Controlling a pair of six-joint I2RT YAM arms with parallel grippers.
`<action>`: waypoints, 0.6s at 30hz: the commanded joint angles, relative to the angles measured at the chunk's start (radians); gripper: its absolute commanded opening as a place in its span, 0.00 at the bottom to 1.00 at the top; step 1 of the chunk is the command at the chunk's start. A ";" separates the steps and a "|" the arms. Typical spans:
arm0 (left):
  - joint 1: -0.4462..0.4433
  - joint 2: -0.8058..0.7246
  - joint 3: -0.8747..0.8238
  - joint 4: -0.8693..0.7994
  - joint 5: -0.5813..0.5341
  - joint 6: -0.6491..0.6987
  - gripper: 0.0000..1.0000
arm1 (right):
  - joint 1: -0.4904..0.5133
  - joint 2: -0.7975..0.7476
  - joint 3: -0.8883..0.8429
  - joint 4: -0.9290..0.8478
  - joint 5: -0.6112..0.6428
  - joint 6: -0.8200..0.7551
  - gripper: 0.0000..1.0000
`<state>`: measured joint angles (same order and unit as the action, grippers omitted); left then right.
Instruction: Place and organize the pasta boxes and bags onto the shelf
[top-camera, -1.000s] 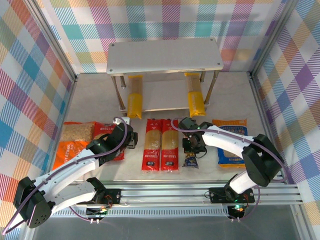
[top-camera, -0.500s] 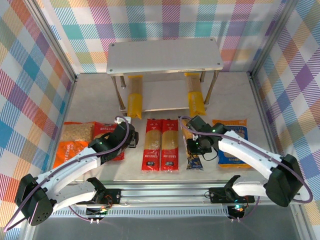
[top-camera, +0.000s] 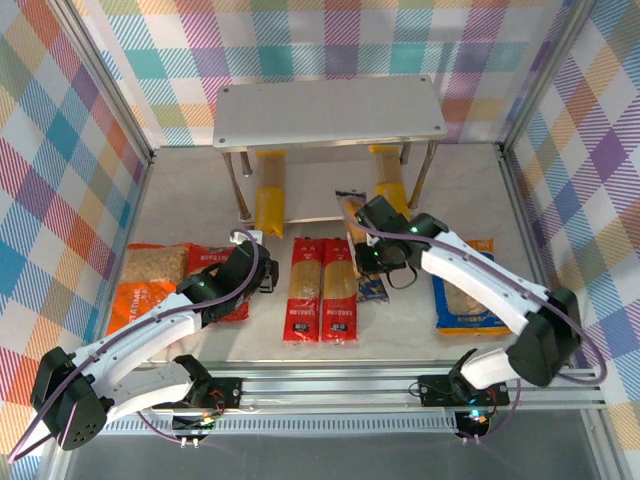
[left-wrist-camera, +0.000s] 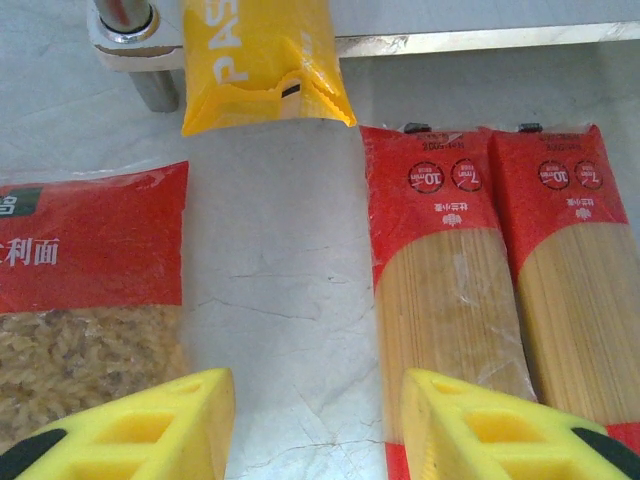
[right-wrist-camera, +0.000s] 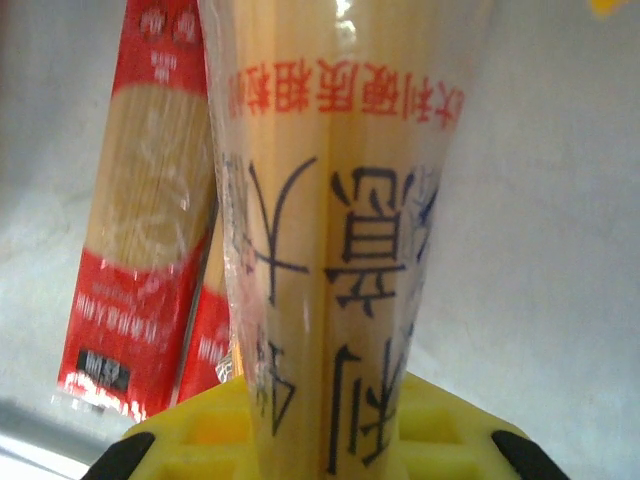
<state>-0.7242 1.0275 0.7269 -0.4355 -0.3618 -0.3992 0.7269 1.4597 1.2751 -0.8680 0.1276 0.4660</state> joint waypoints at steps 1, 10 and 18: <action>-0.004 -0.017 0.020 0.018 -0.025 0.011 0.47 | -0.053 0.082 0.104 0.100 0.093 -0.069 0.00; -0.004 -0.033 0.015 -0.002 -0.032 0.014 0.48 | -0.149 0.271 0.280 0.163 0.158 -0.172 0.00; -0.004 -0.049 0.014 -0.030 -0.052 0.013 0.48 | -0.204 0.419 0.424 0.177 0.152 -0.213 0.00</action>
<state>-0.7242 0.9974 0.7269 -0.4435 -0.3870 -0.3965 0.5331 1.8587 1.6253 -0.7803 0.2550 0.2893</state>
